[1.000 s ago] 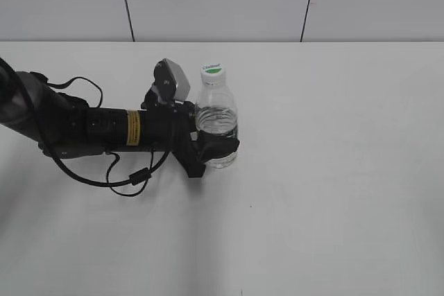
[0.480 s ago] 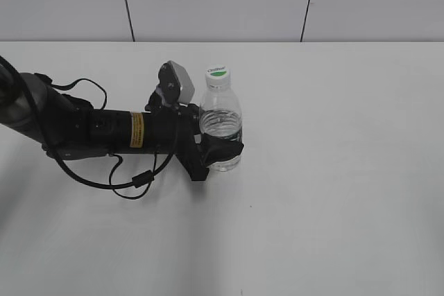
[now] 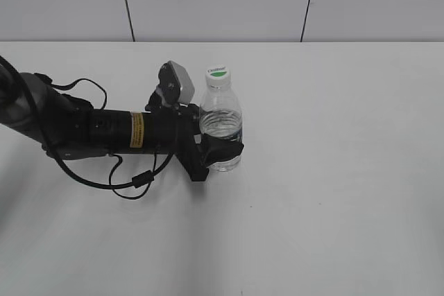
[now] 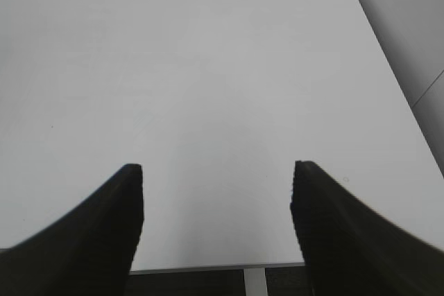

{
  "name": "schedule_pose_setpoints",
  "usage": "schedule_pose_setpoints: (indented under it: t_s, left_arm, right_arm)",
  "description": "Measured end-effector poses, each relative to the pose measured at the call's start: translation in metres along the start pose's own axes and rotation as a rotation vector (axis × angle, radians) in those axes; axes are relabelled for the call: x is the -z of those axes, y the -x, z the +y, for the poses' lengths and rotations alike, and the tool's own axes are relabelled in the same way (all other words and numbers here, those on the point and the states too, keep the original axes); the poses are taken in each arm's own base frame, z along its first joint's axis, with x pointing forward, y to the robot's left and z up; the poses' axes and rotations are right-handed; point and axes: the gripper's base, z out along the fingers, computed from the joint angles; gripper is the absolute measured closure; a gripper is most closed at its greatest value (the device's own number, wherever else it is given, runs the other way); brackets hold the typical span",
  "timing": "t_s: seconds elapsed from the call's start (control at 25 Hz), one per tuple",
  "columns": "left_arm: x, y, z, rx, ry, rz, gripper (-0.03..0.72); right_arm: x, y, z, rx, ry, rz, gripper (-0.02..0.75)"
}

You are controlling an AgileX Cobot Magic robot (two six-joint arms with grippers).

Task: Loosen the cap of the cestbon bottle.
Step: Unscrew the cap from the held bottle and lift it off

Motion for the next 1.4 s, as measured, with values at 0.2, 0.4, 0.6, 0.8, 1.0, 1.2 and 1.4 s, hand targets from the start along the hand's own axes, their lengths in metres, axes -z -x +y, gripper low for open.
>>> schedule_pose_setpoints:
  t_s: [0.2, 0.4, 0.6, 0.8, 1.0, 1.2, 1.4]
  left_arm:
    - [0.0, -0.001, -0.003, -0.021, -0.03, 0.009, 0.314]
    - [0.0, -0.001, -0.004, -0.03, -0.044, 0.011, 0.314]
    - [0.0, -0.001, -0.004, -0.032, -0.047, 0.011, 0.314]
    - [0.0, -0.001, -0.004, -0.032, -0.047, 0.011, 0.314]
    - [0.0, -0.001, -0.004, -0.032, -0.048, 0.011, 0.314]
    - [0.0, -0.001, -0.004, -0.033, -0.049, 0.011, 0.314]
    - [0.0, -0.001, -0.004, -0.033, -0.049, 0.011, 0.314]
  right_arm:
    - [0.0, 0.0, 0.0, -0.001, 0.0, 0.0, 0.222]
    - [0.001, 0.001, 0.0, -0.031, 0.005, -0.003, 0.222]
    - [-0.003, 0.022, 0.002, -0.104, 0.069, 0.07, 0.222]
    - [-0.01, 0.055, 0.002, -0.15, 0.134, 0.116, 0.222]
    - [-0.023, 0.079, -0.002, -0.167, 0.142, 0.115, 0.222]
    - [-0.04, 0.109, -0.006, -0.19, 0.168, 0.297, 0.222]
    - [-0.062, 0.158, -0.013, -0.258, 0.17, 0.38, 0.222]
